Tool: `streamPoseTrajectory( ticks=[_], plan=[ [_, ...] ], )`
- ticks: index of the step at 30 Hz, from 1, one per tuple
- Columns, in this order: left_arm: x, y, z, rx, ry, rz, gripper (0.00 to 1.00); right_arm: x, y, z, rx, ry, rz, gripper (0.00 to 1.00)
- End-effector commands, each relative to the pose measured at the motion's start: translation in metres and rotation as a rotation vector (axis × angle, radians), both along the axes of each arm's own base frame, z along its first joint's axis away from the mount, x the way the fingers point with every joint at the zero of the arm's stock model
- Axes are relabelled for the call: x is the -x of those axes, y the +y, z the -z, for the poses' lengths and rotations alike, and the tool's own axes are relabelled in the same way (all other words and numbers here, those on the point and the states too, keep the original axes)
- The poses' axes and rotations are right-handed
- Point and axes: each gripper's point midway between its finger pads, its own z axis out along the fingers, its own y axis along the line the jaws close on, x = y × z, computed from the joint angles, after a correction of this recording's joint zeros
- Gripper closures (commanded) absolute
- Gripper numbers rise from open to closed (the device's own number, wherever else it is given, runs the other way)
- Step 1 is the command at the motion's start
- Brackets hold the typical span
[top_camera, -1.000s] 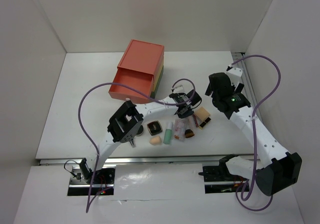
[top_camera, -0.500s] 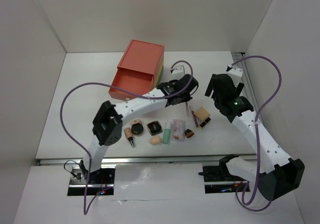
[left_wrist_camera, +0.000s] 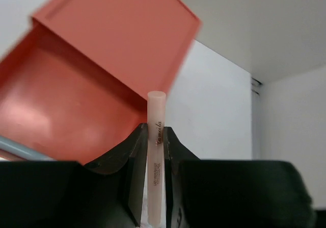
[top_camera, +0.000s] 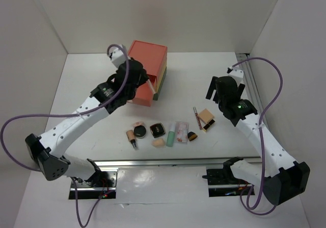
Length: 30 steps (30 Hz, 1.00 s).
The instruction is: Organize the makeup
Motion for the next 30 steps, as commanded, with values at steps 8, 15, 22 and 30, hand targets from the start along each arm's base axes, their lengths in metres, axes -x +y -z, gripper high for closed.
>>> streamPoseTrajectory(
  ticks=[8,15,22,30],
  plan=[
    [-0.048,0.073,0.071,0.035,0.169,-0.188,0.97,-0.003,0.003,0.012,-0.021,0.014,-0.001,0.09],
    [-0.06,0.081,0.101,0.015,0.264,-0.227,0.61,0.011,0.0,0.039,-0.005,0.104,-0.002,0.09],
    [-0.061,0.083,0.104,0.021,0.283,-0.234,0.3,0.022,0.009,0.052,-0.034,0.16,-0.055,0.09],
    [-0.055,0.072,0.042,-0.042,0.161,-0.074,0.0,0.045,0.033,0.086,-0.117,0.304,-0.18,0.14]
  ],
)
